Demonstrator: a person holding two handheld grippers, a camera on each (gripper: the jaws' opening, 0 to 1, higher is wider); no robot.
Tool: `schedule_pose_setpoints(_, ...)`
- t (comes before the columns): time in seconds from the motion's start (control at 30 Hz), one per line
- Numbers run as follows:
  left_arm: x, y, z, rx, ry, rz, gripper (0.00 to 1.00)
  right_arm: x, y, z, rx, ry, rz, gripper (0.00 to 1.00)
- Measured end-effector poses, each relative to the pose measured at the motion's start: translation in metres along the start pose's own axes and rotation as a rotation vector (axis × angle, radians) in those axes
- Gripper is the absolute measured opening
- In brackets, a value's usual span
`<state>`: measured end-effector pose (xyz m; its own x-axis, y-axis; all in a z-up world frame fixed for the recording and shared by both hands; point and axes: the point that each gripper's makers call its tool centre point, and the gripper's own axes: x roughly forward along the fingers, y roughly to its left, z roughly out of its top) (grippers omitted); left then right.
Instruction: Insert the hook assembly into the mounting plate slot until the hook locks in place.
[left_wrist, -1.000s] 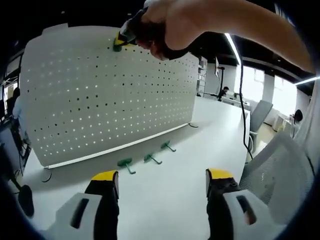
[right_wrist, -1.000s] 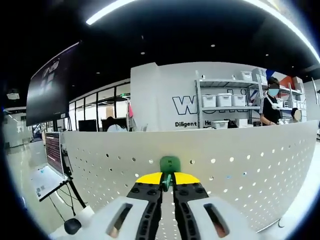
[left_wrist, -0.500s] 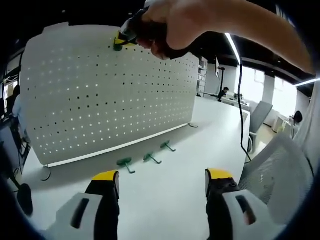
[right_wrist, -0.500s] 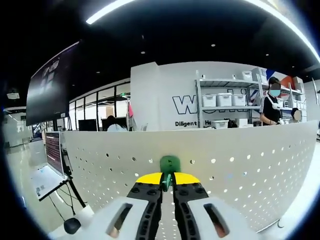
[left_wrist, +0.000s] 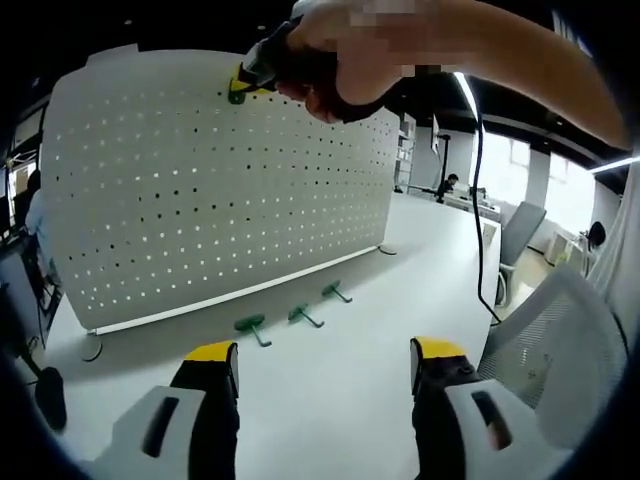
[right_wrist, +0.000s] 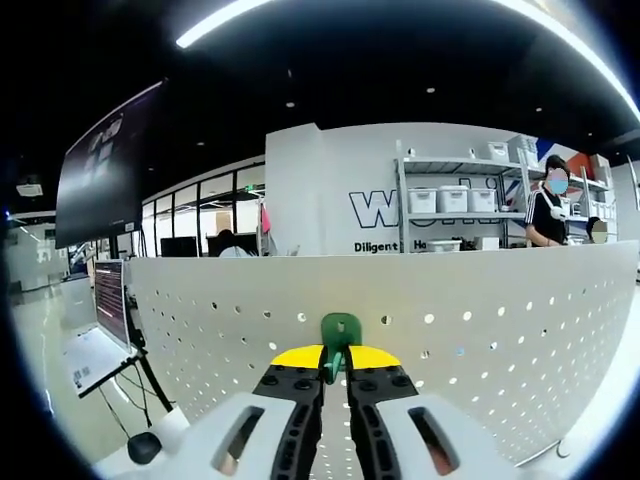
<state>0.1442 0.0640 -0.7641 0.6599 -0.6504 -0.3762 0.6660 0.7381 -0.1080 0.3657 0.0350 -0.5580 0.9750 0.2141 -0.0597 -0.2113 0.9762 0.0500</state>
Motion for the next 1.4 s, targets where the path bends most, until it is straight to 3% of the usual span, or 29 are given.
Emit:
schedule_pose_setpoints(0.23, 0.000, 0.000, 0.001, 0.001, -0.003, 0.002, 0.72, 0.000, 0.001, 0.000, 0.002, -0.002, 0.006, 0.07)
schedule_pose_setpoints(0.4, 0.000, 0.001, 0.000, 0.000, -0.003, 0.002, 0.72, -0.002, 0.004, -0.001, 0.007, -0.003, 0.039, 0.14)
schedule_pose_setpoints(0.53, 0.000, 0.001, 0.000, 0.004, 0.000, 0.003, 0.72, -0.005, 0.008, -0.003, -0.016, -0.012, 0.091, 0.23)
schedule_pose_setpoints(0.67, 0.000, 0.001, -0.001, 0.003, 0.002, 0.004, 0.72, -0.007, 0.011, -0.004, 0.016, -0.028, 0.136, 0.39)
schedule_pose_setpoints(0.87, 0.000, 0.002, -0.001, 0.003, 0.003, 0.005, 0.72, -0.011, 0.017, -0.004, 0.017, -0.049, 0.198, 0.52)
schedule_pose_setpoints(1.23, 0.000, 0.003, 0.000, 0.001, -0.002, 0.009, 0.72, -0.014, 0.022, -0.003, 0.008, -0.059, 0.277, 0.57)
schedule_pose_setpoints(1.4, 0.000, 0.003, 0.000, 0.003, -0.004, 0.012, 0.72, -0.027, 0.027, -0.006, -0.027, -0.075, 0.368, 0.57)
